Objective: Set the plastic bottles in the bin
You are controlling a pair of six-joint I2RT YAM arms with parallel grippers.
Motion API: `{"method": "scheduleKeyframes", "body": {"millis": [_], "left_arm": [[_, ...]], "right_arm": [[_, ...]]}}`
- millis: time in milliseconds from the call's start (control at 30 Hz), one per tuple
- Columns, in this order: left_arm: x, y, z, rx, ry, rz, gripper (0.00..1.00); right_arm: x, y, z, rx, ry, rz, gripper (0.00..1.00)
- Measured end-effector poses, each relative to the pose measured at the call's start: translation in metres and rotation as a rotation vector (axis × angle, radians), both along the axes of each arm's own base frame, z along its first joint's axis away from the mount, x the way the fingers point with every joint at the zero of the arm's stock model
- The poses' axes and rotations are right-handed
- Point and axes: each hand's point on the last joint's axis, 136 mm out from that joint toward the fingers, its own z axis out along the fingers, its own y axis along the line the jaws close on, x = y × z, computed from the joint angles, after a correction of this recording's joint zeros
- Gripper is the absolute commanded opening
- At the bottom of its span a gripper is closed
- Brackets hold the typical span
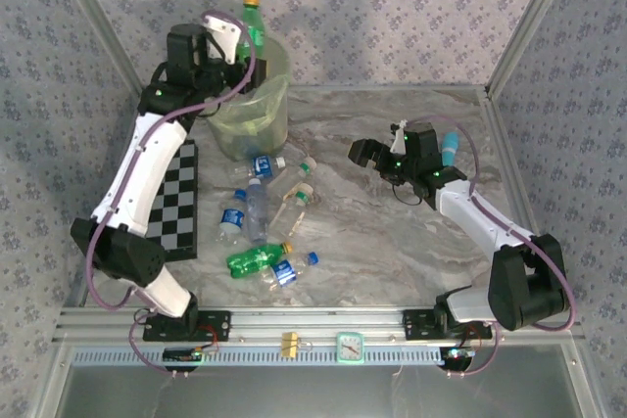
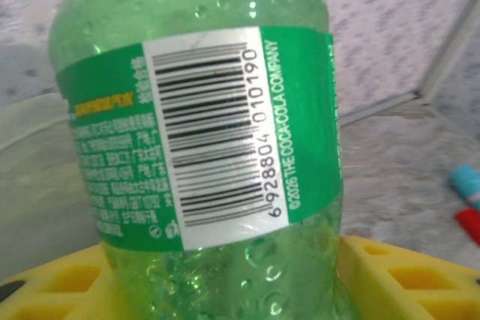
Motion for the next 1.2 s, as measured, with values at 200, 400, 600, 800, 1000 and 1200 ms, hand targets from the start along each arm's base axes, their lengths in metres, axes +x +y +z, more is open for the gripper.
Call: {"method": "scheduleKeyframes", "body": {"millis": [200,400,600,800,1000,1200], "left_arm": [[0.027,0.038,-0.045,0.081,0.14,0.106,0.51],[0.038,0.053,-0.096,0.15,0.3,0.146,0.55],[0.038,0.053,-0.115,0.174,0.369,0.143,0.72],[0.038,0.053,-0.109,0.169,0.358,0.145,0.82],[0.031,0.052,-0.091,0.138,0.326,0.146,0.86],[-0.021,0.029,-0.046,0.081,0.197,0.082,0.89]], "right_arm": [[-0.002,-0.001,-0.003,-0.018,0.004,0.011,1.0],[-0.004,0.001,-0.004,-0.023,0.005,0.019,1.0],[-0.009,0.006,-0.007,-0.038,0.01,0.044,1.0],[-0.011,0.01,-0.005,-0.045,0.016,0.059,1.0],[-0.009,0.012,-0.002,-0.045,0.012,0.064,1.0],[-0.008,0.014,-0.01,-0.052,0.03,0.068,1.0]]}}
